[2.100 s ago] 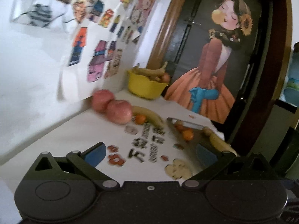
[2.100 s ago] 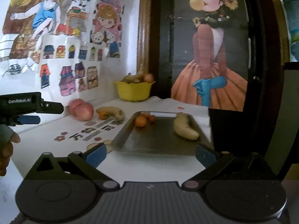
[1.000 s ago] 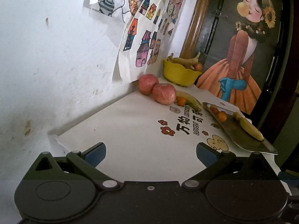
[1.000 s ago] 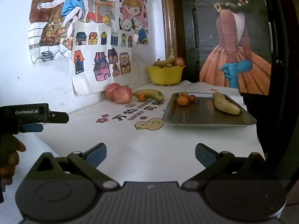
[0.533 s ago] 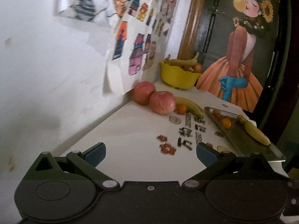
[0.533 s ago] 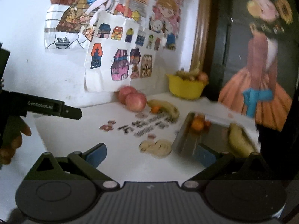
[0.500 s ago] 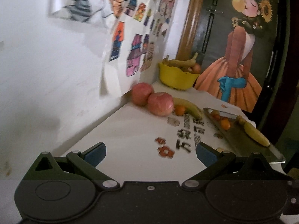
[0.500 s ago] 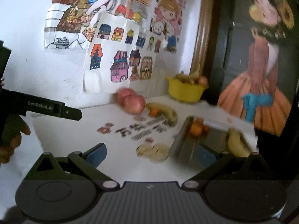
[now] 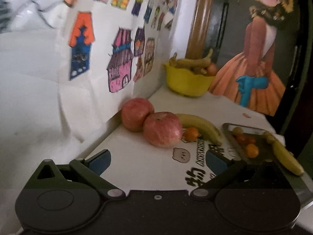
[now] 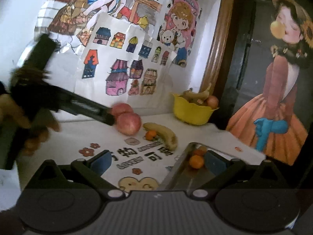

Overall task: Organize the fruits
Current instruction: 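Move the left tool to a red apple while the right tool moves to another small orange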

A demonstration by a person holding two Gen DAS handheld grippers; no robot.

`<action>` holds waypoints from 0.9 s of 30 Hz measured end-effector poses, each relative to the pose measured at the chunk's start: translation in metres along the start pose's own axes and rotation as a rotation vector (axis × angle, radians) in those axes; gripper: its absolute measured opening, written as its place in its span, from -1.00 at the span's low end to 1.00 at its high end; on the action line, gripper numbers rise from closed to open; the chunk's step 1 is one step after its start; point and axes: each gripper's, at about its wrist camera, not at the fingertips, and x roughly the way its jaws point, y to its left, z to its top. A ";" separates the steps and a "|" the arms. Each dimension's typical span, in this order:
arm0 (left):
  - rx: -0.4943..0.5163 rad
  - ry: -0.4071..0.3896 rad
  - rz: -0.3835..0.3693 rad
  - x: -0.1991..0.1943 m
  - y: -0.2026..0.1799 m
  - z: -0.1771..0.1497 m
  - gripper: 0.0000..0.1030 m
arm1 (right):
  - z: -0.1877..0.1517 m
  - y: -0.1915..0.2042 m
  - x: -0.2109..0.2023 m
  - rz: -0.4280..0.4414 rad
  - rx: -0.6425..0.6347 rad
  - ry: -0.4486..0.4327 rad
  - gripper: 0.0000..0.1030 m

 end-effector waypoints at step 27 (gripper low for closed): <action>-0.220 0.013 -0.120 0.083 0.024 0.019 0.98 | 0.039 -0.027 0.129 0.118 -0.222 0.145 0.98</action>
